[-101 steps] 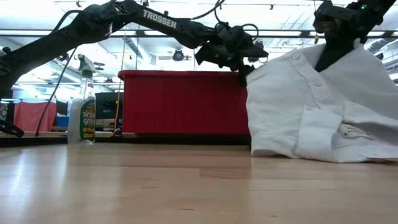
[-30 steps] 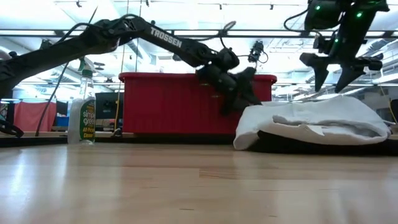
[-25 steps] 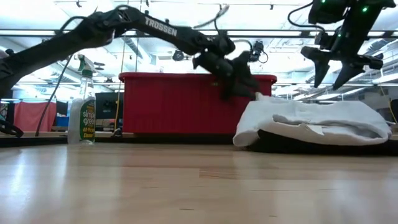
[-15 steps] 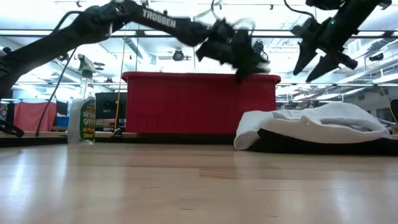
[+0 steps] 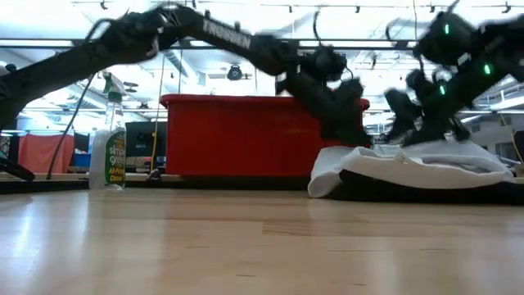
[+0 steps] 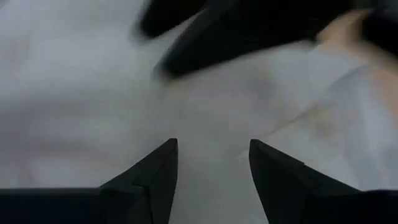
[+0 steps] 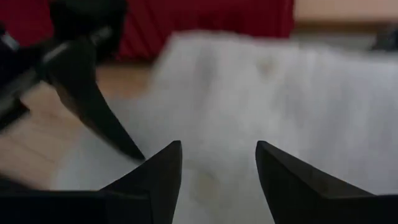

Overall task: Fold laundry
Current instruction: Stack the white polo shirt on top of the black shirt, then fold the blue shorts on the table

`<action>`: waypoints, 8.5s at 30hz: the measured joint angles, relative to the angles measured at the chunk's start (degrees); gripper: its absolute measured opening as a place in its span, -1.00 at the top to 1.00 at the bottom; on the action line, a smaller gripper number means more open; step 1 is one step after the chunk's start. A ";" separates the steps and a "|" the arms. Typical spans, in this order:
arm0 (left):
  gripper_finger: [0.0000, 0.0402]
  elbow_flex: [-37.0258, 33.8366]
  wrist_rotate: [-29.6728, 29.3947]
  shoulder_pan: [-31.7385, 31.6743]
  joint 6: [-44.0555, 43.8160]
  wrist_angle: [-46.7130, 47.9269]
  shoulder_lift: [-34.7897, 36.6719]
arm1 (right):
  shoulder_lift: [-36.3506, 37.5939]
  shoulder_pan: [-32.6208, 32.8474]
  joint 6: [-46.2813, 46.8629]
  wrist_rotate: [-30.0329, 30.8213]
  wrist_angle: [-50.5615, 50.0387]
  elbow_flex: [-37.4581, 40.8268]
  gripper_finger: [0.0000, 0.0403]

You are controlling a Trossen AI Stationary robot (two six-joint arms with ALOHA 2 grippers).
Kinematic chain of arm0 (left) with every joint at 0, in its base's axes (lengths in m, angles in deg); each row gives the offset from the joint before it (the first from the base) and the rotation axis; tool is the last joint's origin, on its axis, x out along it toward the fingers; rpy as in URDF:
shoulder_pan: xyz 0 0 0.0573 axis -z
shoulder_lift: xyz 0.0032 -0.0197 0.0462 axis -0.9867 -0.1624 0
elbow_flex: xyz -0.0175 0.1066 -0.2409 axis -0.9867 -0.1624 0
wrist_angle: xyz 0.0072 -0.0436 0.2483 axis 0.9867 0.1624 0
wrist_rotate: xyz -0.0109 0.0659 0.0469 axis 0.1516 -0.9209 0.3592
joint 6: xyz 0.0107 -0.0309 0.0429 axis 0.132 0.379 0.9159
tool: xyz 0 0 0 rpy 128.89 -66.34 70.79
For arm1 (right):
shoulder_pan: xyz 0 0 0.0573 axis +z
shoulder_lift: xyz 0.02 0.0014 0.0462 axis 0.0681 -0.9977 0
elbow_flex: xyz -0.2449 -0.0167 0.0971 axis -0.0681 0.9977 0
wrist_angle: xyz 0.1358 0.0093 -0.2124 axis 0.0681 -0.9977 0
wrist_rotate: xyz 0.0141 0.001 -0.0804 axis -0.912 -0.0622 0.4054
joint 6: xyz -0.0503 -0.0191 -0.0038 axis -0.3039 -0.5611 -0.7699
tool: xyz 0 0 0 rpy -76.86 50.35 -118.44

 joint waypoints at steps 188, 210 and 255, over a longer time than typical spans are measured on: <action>0.26 -66.39 -56.85 46.73 -86.40 29.79 76.65 | -53.63 19.66 -8.90 -27.16 -11.31 -68.36 0.91; 0.00 -96.80 -44.94 43.75 -56.92 -17.76 84.26 | -53.20 26.98 12.04 -11.59 -4.90 -56.78 -0.35; 0.00 -96.76 -42.87 40.07 -72.06 -12.82 84.28 | -70.80 24.12 -71.87 -23.31 -1.70 -66.27 0.23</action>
